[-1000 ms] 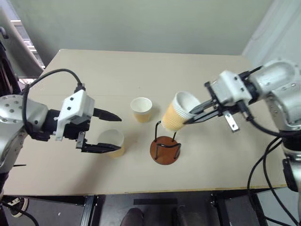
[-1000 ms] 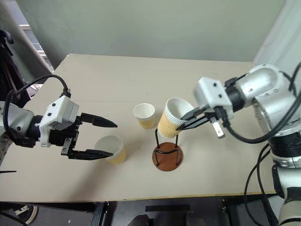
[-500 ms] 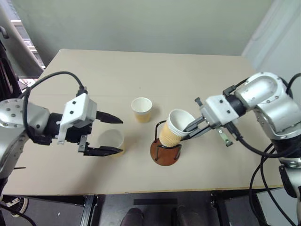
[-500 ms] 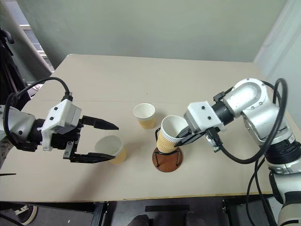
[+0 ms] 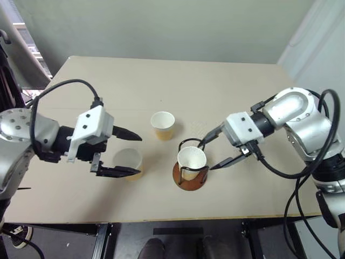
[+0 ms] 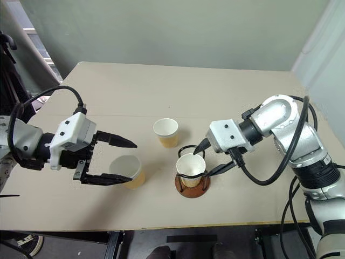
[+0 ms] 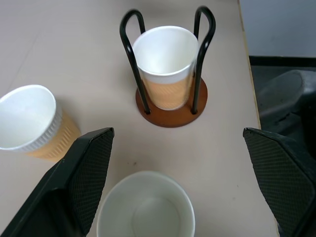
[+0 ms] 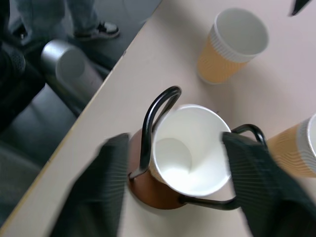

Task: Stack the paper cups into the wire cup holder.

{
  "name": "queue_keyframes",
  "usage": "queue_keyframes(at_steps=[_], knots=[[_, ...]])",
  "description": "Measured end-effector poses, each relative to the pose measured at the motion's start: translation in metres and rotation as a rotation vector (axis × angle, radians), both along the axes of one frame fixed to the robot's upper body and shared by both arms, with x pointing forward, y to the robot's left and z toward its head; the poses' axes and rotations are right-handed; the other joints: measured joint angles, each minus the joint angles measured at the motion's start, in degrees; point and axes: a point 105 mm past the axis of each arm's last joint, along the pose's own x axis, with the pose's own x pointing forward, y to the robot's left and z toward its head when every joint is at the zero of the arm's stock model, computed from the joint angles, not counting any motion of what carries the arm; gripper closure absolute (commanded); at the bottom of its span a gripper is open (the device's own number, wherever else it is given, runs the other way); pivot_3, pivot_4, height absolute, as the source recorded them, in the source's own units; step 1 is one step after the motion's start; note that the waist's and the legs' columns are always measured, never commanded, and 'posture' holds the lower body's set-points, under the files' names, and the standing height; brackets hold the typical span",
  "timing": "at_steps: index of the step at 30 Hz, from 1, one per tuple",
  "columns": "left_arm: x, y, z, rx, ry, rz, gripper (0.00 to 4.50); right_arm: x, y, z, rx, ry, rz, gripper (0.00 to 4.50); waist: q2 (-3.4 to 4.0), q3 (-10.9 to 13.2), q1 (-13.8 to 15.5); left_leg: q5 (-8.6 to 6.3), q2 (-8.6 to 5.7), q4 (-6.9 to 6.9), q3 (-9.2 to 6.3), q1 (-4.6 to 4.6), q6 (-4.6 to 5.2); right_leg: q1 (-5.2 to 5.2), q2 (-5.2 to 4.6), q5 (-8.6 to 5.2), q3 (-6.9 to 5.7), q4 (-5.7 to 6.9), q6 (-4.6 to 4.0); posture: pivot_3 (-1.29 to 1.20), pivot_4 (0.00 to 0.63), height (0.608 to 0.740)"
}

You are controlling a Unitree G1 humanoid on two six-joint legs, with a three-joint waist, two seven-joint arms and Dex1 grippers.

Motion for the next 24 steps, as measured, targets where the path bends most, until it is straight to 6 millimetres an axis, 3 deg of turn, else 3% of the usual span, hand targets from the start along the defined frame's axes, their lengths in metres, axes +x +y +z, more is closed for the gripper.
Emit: queue_keyframes(at_steps=[1,4,9,16,21,24], knots=[[-0.001,0.002,-0.001,0.015,0.005,0.0,0.0,0.002,-0.005,0.007,0.042,0.024,-0.037,0.02,0.0,0.0,0.03,0.0,0.0,0.0,0.0,-0.02,0.0,0.0,0.0,0.0,0.01,-0.03,0.0,0.0,0.15,0.74],[-0.002,0.012,-0.01,0.096,0.02,0.019,0.0,0.01,-0.045,0.03,0.225,0.123,-0.22,0.02,-0.01,0.0,0.73,0.0,0.01,-0.05,-0.05,0.0,-0.01,0.06,-0.04,-0.01,0.01,-0.13,-0.02,0.0,0.15,0.74],[0.0,0.019,-0.025,0.162,0.047,0.021,0.0,-0.004,-0.085,0.037,0.414,0.288,-0.315,0.02,0.05,0.03,1.16,0.01,-0.05,-0.08,0.06,0.03,-0.03,0.02,-0.03,-0.04,0.04,-0.09,-0.06,0.0,0.15,0.74],[0.005,0.025,-0.058,0.304,0.083,-0.013,0.0,-0.041,-0.076,0.075,0.596,0.265,-0.257,0.02,0.09,0.01,0.03,0.01,-0.02,-0.07,0.4,0.14,-0.03,0.01,0.07,-0.07,0.03,0.02,-0.12,0.0,0.15,0.74],[0.012,0.028,-0.071,0.389,0.062,-0.024,0.0,-0.043,-0.071,0.069,0.596,0.267,-0.302,0.02,0.08,0.0,-0.04,-0.03,-0.02,-0.06,0.07,0.11,0.04,-0.01,-0.02,-0.07,0.04,0.03,-0.12,0.0,0.15,0.74],[0.017,0.032,-0.079,0.441,0.049,-0.019,0.59,-0.04,-0.073,0.067,0.589,0.248,-0.339,0.0,0.08,0.0,-0.04,-0.05,-0.02,-0.06,0.01,0.09,0.07,-0.01,-0.03,-0.07,0.01,0.04,-0.12,0.0,0.15,0.74]])
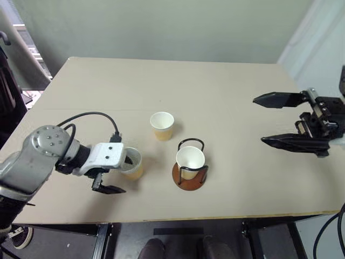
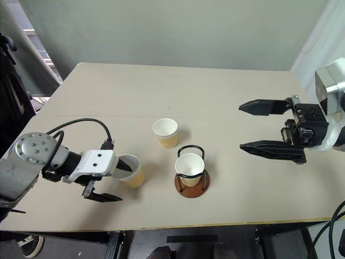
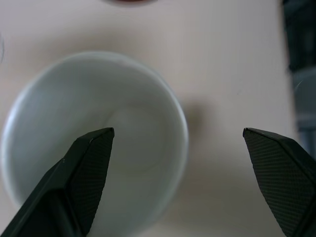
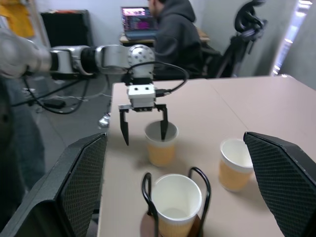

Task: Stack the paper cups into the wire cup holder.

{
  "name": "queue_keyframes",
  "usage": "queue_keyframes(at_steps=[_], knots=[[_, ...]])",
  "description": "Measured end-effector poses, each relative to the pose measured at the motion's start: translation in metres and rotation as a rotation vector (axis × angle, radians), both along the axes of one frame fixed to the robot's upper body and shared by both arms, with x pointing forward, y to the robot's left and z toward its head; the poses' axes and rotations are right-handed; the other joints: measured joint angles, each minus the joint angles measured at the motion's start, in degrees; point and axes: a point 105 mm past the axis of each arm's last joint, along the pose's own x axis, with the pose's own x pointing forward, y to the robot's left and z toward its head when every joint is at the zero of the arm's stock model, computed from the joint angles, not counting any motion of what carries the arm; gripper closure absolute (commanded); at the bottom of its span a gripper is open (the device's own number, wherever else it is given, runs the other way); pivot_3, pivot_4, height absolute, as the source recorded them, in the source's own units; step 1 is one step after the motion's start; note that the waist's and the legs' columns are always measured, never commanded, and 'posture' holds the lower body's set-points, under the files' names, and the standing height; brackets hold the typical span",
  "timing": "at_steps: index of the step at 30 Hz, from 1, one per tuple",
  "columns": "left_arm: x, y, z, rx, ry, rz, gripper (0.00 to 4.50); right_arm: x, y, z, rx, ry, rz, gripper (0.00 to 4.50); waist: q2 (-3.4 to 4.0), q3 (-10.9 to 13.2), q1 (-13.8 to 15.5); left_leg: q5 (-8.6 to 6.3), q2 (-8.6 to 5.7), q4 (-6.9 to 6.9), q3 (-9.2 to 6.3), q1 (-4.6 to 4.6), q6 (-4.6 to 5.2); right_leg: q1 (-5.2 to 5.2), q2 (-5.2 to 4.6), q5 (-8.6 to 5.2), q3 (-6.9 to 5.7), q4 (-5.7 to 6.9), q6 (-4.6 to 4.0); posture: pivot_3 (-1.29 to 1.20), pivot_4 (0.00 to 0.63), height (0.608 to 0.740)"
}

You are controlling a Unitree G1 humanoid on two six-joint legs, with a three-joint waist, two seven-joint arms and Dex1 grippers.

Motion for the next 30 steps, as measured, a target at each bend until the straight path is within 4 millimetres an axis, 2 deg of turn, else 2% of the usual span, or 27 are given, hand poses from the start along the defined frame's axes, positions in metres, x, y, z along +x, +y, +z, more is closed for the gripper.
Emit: queue_keyframes(at_steps=[4,10,14,16,17,21,22,24,26,30], knots=[[0.001,-0.005,-0.006,-0.009,0.001,-0.02,2.12,0.001,0.001,-0.005,-0.016,0.005,-0.013,0.0,0.0,0.0,0.04,-0.01,-0.02,0.01,-0.01,-0.04,0.0,0.0,-0.01,0.0,-0.02,-0.01,0.0,0.0,0.15,0.74],[0.002,-0.009,-0.004,-0.018,-0.009,-0.029,4.36,0.004,0.001,-0.008,-0.035,-0.01,-0.037,0.0,0.0,0.0,0.03,-0.02,-0.03,0.01,-0.01,-0.02,0.0,0.0,0.0,0.0,-0.03,0.0,0.0,0.0,0.15,0.74],[0.003,-0.011,0.001,-0.025,-0.013,-0.043,4.44,0.005,0.002,-0.009,-0.044,-0.01,-0.034,0.0,0.0,0.0,0.06,-0.02,-0.03,0.01,-0.01,-0.04,-0.01,0.0,0.01,0.0,-0.03,-0.01,0.0,0.0,0.15,0.74],[0.003,-0.017,0.014,-0.053,-0.024,-0.078,4.44,0.006,-0.001,-0.01,-0.064,-0.013,-0.051,0.0,-0.01,-0.01,0.3,-0.02,-0.02,0.02,-0.06,-0.08,-0.01,0.0,0.0,0.0,-0.05,-0.02,0.01,0.0,0.15,0.74],[0.005,-0.025,0.028,-0.092,-0.046,-0.114,4.44,0.006,-0.003,-0.011,-0.074,-0.007,-0.059,0.0,-0.02,-0.01,0.64,-0.02,-0.02,0.06,-0.1,-0.12,-0.01,0.01,-0.02,0.01,-0.07,-0.01,0.01,0.0,0.15,0.74],[0.006,-0.066,0.108,-0.249,-0.243,-0.333,4.44,0.007,-0.008,-0.009,-0.1,-0.021,-0.069,0.0,-0.05,-0.03,1.36,-0.07,-0.07,0.16,-0.09,-0.11,0.08,0.09,-0.08,0.02,-0.06,-0.04,0.04,0.0,0.15,0.74],[0.006,-0.073,0.124,-0.284,-0.278,-0.377,4.44,0.008,-0.01,-0.009,-0.105,-0.026,-0.077,0.0,-0.03,-0.05,1.29,-0.1,-0.09,0.16,-0.02,-0.08,0.12,0.11,-0.09,0.02,-0.04,-0.04,0.04,0.0,0.15,0.74],[0.01,-0.083,0.142,-0.333,-0.327,-0.433,4.44,0.011,-0.013,-0.009,-0.107,-0.028,-0.091,0.0,0.0,-0.06,1.17,-0.1,-0.08,0.17,0.01,-0.07,0.13,0.12,-0.1,0.04,-0.03,-0.08,0.07,0.0,0.15,0.74],[0.018,-0.093,0.148,-0.348,-0.33,-0.477,4.44,0.012,-0.015,-0.009,-0.114,-0.033,-0.097,0.0,0.01,-0.05,1.1,-0.1,-0.07,0.2,0.0,-0.09,0.14,0.11,-0.08,0.05,-0.03,-0.08,0.1,0.0,0.15,0.74],[0.021,-0.119,0.145,-0.345,-0.294,-0.613,4.44,0.011,-0.016,-0.008,-0.141,-0.047,-0.1,0.0,0.0,-0.05,1.08,-0.11,-0.05,0.34,0.0,-0.21,0.15,0.1,-0.06,0.11,-0.02,-0.17,0.25,0.0,0.15,0.74]])
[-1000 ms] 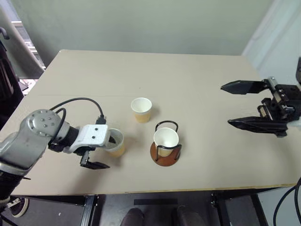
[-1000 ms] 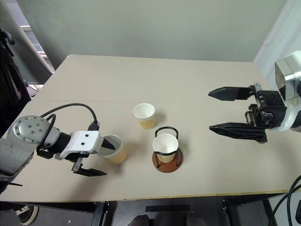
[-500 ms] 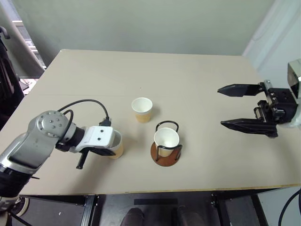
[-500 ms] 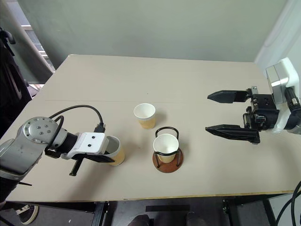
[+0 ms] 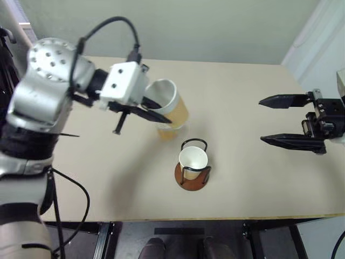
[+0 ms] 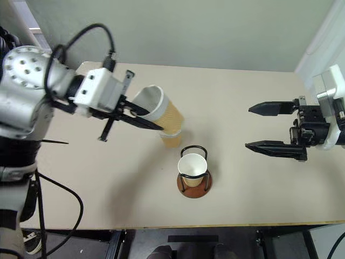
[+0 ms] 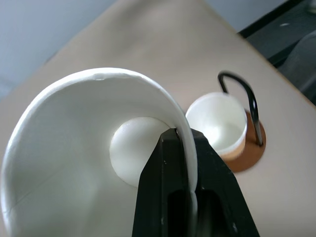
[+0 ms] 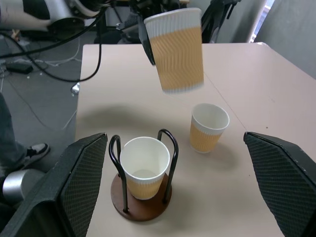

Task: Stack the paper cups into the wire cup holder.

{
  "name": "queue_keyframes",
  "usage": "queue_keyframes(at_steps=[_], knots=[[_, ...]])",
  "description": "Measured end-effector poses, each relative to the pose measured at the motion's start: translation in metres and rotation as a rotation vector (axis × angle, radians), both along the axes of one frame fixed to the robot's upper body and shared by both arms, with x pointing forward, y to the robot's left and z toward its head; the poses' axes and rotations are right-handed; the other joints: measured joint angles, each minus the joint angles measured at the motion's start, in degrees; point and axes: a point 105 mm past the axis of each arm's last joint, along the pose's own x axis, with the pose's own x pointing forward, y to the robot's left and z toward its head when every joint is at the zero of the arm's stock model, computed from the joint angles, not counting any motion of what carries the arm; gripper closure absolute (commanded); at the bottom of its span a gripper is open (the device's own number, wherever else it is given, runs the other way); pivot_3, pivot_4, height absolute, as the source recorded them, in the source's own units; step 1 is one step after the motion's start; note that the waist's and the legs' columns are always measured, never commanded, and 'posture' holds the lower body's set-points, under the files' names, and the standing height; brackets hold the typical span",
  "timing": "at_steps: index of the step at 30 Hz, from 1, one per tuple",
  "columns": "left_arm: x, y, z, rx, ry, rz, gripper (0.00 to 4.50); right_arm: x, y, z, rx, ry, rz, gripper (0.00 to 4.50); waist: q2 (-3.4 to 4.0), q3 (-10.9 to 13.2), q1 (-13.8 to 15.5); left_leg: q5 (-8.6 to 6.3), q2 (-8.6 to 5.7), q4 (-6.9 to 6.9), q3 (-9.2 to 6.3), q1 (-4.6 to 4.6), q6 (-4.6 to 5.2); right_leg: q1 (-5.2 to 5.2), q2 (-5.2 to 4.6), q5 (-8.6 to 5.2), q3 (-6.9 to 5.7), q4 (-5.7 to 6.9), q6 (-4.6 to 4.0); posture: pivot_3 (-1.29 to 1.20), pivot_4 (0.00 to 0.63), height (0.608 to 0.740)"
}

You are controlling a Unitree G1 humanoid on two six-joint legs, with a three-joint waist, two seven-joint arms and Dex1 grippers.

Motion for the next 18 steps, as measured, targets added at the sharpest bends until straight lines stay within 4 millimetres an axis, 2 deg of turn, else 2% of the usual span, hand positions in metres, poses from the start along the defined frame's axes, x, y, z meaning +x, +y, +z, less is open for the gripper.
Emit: queue_keyframes(at_steps=[3,6,18], knots=[[-0.005,-0.019,-0.003,0.031,-0.01,-0.106,4.44,0.0,-0.002,0.001,-0.015,-0.008,-0.011,0.0,0.0,0.0,0.0,-0.04,-0.01,0.12,0.0,-0.1,0.07,0.01,-0.02,0.01,0.01,-0.06,0.14,0.0,0.15,0.74],[-0.009,-0.03,-0.014,0.061,0.003,-0.176,4.44,0.0,-0.001,0.001,-0.019,-0.01,-0.012,0.0,0.0,0.0,0.0,-0.06,-0.03,0.23,0.03,-0.17,0.1,0.0,0.0,0.01,0.01,-0.07,0.22,0.0,0.15,0.74],[-0.011,-0.035,-0.052,0.181,0.072,-0.222,4.44,-0.001,-0.002,-0.005,-0.033,-0.001,-0.047,0.0,0.01,0.0,0.25,-0.14,-0.03,0.6,0.0,-0.26,0.24,0.11,0.0,0.08,0.0,-0.06,0.51,0.0,0.15,0.74]])
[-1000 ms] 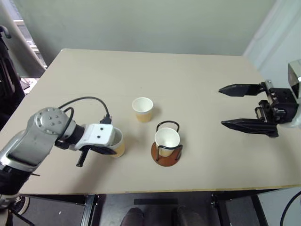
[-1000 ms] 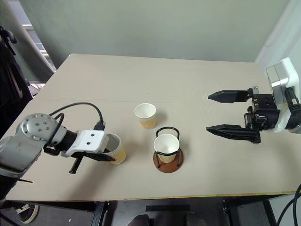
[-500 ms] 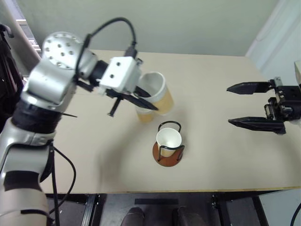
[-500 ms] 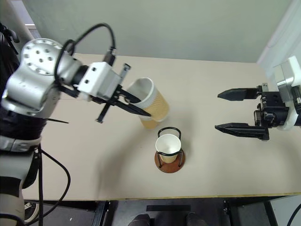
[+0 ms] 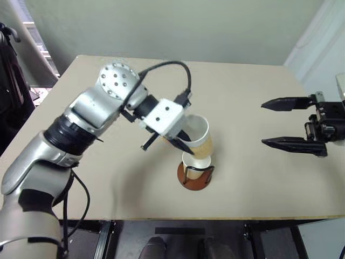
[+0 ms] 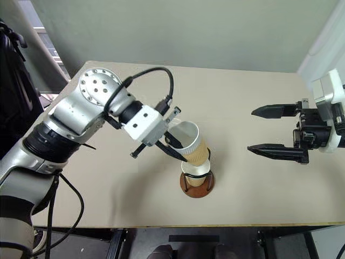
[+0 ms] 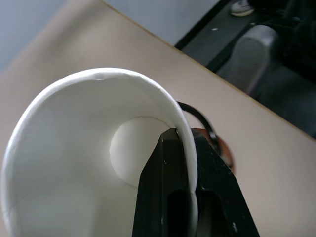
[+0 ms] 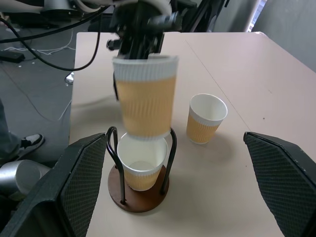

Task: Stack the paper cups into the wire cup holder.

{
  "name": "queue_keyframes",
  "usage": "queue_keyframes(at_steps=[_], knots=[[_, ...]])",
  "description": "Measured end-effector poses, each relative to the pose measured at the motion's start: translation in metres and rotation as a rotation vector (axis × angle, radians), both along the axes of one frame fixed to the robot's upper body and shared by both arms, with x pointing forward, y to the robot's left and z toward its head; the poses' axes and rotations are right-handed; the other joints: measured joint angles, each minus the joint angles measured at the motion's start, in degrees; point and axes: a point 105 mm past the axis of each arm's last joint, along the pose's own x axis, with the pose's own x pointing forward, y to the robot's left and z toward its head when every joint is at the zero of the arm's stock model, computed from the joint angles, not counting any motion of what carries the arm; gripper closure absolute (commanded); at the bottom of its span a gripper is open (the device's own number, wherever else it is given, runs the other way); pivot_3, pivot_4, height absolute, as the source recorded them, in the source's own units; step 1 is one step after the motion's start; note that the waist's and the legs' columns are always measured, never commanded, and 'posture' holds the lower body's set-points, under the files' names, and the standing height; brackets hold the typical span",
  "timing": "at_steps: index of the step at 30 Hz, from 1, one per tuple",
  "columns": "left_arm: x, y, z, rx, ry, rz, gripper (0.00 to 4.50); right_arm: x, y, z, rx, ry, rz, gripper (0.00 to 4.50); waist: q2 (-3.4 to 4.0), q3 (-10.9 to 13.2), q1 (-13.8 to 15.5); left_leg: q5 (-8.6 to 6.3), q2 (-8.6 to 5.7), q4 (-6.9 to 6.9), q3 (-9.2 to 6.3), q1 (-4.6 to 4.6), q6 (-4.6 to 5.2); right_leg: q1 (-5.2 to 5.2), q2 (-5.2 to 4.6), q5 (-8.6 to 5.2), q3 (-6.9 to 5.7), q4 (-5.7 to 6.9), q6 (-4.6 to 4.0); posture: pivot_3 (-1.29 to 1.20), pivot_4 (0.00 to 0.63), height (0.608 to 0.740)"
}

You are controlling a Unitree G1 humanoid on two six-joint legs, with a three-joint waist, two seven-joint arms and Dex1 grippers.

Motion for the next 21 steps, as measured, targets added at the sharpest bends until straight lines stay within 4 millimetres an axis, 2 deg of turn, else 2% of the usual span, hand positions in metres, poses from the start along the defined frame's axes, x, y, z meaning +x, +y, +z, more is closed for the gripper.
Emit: queue_keyframes(at_steps=[8,18,21], knots=[[0.002,-0.003,-0.017,0.049,-0.006,0.004,4.44,-0.001,0.002,0.0,0.0,-0.003,-0.001,0.0,0.0,0.0,0.09,-0.02,-0.01,0.04,0.04,0.01,0.04,0.02,0.0,0.01,-0.01,0.0,0.07,0.0,0.15,0.74],[0.002,-0.005,-0.028,0.088,-0.039,0.001,4.44,-0.003,-0.001,-0.001,0.012,0.004,-0.014,0.0,0.0,0.0,0.18,-0.03,-0.01,0.05,0.24,0.01,0.05,0.03,0.0,0.01,-0.01,-0.01,0.07,0.0,0.15,0.74],[0.005,-0.005,-0.029,0.102,-0.056,0.01,3.84,-0.002,-0.002,-0.004,0.012,0.019,-0.02,0.0,0.0,0.0,0.18,-0.04,-0.01,0.06,0.24,0.02,0.07,0.04,-0.02,0.01,0.0,-0.01,0.08,0.0,0.15,0.74]])
